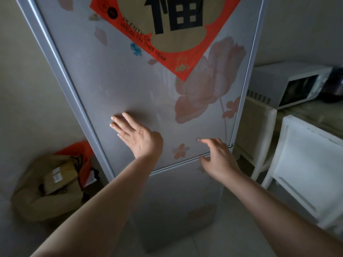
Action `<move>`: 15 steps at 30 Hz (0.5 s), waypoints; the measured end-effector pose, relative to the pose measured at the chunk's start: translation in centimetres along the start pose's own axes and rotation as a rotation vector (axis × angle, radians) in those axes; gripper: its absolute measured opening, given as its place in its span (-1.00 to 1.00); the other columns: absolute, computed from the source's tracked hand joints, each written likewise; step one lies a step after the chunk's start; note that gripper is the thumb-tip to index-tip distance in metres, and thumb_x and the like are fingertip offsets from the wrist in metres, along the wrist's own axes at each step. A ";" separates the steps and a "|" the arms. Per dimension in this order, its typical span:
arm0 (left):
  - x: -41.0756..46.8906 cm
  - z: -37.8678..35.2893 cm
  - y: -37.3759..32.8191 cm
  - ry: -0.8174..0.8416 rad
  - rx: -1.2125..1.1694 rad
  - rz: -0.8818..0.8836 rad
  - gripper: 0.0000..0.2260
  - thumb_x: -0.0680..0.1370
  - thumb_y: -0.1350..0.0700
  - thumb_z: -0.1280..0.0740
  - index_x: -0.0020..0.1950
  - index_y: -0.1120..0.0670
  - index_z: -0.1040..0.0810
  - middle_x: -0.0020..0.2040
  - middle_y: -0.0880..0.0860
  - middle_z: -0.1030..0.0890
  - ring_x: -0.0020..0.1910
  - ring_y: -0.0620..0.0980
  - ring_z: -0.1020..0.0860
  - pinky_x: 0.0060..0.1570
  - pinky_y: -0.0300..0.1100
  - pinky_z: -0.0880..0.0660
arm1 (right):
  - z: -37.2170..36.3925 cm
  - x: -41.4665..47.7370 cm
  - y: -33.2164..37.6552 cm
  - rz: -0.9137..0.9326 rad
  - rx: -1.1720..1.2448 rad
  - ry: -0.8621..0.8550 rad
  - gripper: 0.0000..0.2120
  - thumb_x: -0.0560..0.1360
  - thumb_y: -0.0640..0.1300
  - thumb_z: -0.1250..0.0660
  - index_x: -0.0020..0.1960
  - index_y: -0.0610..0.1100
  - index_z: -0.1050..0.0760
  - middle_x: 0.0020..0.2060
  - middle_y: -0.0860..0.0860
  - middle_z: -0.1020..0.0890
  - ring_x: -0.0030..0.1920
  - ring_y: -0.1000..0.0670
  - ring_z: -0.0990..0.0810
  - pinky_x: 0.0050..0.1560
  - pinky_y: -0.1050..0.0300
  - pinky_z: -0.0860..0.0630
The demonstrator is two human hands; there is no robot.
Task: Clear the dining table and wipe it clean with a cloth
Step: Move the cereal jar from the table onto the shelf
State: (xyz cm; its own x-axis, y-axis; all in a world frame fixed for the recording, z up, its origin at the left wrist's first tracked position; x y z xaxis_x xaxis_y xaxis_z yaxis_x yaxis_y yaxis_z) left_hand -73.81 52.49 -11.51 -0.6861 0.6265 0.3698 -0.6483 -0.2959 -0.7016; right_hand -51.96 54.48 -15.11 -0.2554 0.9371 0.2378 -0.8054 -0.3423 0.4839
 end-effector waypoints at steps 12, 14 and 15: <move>-4.7 -5.7 -8.5 0.224 -0.141 -0.546 -0.46 0.38 0.25 -0.35 0.36 0.20 -0.33 0.55 0.21 -0.04 0.53 0.24 -0.01 0.43 0.19 -0.08 | 3.7 -3.7 -5.6 -0.284 -0.060 -0.149 -0.52 0.49 -0.09 -0.30 0.40 -0.03 -0.33 0.30 -0.04 -0.44 0.31 -0.08 -0.39 0.25 -0.02 -0.43; -6.4 -7.3 -11.2 0.329 -0.190 -0.628 -0.52 0.43 0.22 -0.35 0.34 0.17 -0.37 0.53 0.18 -0.13 0.48 0.21 -0.12 0.36 0.15 -0.21 | 4.8 -5.1 -7.2 -0.353 -0.069 -0.190 -0.53 0.49 -0.10 -0.29 0.39 -0.04 -0.34 0.28 -0.05 -0.46 0.28 -0.09 -0.41 0.24 -0.02 -0.43; -7.3 -7.9 -12.5 0.395 -0.222 -0.655 -0.55 0.46 0.22 -0.33 0.34 0.15 -0.38 0.50 0.15 -0.20 0.45 0.19 -0.18 0.33 0.09 -0.26 | 5.4 -5.8 -7.9 -0.386 -0.071 -0.200 -0.54 0.50 -0.09 -0.29 0.39 -0.04 -0.34 0.29 -0.04 -0.45 0.28 -0.09 -0.41 0.25 -0.03 -0.44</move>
State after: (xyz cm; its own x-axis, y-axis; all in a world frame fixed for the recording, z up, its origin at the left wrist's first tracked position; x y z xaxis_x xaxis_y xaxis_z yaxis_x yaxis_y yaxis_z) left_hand -58.10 57.34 -10.23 0.0060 0.8449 0.5349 -0.7698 0.3454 -0.5368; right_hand -41.22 51.37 -15.80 0.1749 0.9613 0.2129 -0.8580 0.0427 0.5119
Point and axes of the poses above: each hand's wrist, its own x-axis towards the middle knuckle, its own z-axis out of the back of the hand, y = z × x, the point moved 6 cm from there along x, towards the middle knuckle
